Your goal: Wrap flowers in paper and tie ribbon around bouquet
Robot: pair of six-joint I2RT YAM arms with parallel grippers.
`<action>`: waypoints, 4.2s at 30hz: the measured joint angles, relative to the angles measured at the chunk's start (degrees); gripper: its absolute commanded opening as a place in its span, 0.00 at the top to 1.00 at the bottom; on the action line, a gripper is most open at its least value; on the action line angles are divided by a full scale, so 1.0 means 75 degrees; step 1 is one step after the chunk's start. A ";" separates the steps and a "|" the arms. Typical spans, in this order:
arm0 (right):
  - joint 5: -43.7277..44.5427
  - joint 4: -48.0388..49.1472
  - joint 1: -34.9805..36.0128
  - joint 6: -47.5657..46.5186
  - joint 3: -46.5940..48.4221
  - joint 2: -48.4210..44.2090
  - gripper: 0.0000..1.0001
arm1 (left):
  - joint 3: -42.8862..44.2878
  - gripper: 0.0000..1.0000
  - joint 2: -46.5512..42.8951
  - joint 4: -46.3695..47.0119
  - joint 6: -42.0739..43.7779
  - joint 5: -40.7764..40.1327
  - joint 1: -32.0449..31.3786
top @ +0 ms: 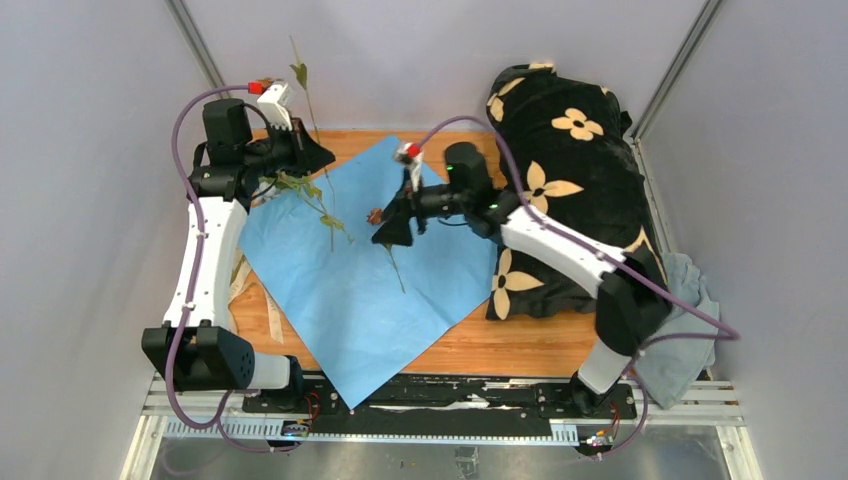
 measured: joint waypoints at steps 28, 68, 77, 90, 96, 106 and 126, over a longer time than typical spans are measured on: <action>0.1428 0.2751 0.0201 0.6009 0.4028 0.4438 0.16 | 0.0047 1.00 -0.0064 -0.2244 0.3177 0.0673 -0.0699; 0.1189 0.3066 -0.0038 0.5289 0.2914 0.4223 1.00 | -0.1204 0.07 -0.0102 -0.1801 0.1673 -0.1874 0.2282; 0.1215 0.3104 -0.0012 0.5094 0.2757 0.4118 1.00 | -0.2267 0.00 0.2422 -0.0172 -0.0629 -0.1714 0.2157; 0.1233 0.2460 0.0073 0.4476 0.2626 0.3888 1.00 | -0.1999 1.00 0.3264 0.0743 -0.1492 -0.1040 0.1545; 0.1606 0.2124 -0.0064 0.3864 0.1271 0.2425 1.00 | -0.1090 1.00 0.3182 0.0321 -0.0935 -0.0903 0.2043; 0.2078 0.1906 -0.0408 0.2766 -0.0187 0.0379 1.00 | -0.0513 1.00 0.2116 0.0405 -0.0323 -0.0373 0.2404; 0.0571 -0.4756 -0.0452 0.0781 0.2585 0.0851 1.00 | -0.0169 1.00 0.0189 -0.0501 0.3144 -0.2538 0.2396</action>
